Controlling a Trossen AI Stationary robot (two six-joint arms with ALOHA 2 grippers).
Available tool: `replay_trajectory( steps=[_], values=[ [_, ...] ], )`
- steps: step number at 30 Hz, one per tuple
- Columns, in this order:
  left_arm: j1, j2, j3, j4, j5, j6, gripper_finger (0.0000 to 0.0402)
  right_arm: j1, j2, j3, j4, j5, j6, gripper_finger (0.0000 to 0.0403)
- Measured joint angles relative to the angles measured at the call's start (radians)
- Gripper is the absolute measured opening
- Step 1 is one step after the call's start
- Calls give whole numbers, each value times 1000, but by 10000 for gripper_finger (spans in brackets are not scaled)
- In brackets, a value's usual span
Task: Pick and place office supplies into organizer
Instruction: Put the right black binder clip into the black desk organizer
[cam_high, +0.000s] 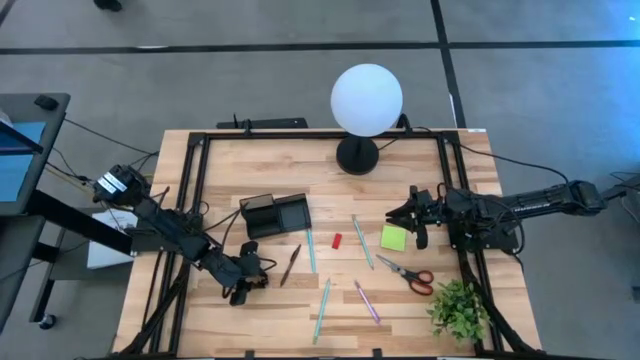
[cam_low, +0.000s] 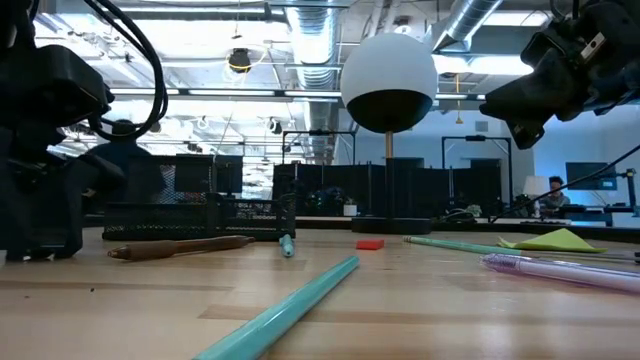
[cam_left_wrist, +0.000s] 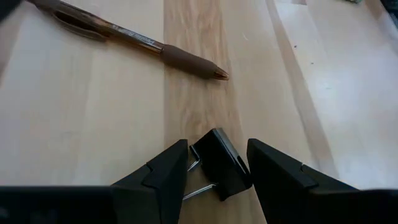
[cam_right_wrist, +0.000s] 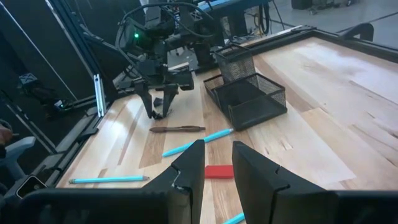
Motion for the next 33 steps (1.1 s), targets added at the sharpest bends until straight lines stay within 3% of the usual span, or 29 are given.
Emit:
replay_trajectory(
  steps=[6,20,33],
  values=[
    [0,1,-1,-2,-15,27,153,0,0,0,0,0,0,77],
    [0,0,-1,8,-87,1,36,0,0,0,0,0,0,77],
    [1,2,-1,35,-118,1,20,0,0,0,0,0,0,77]
  ],
)
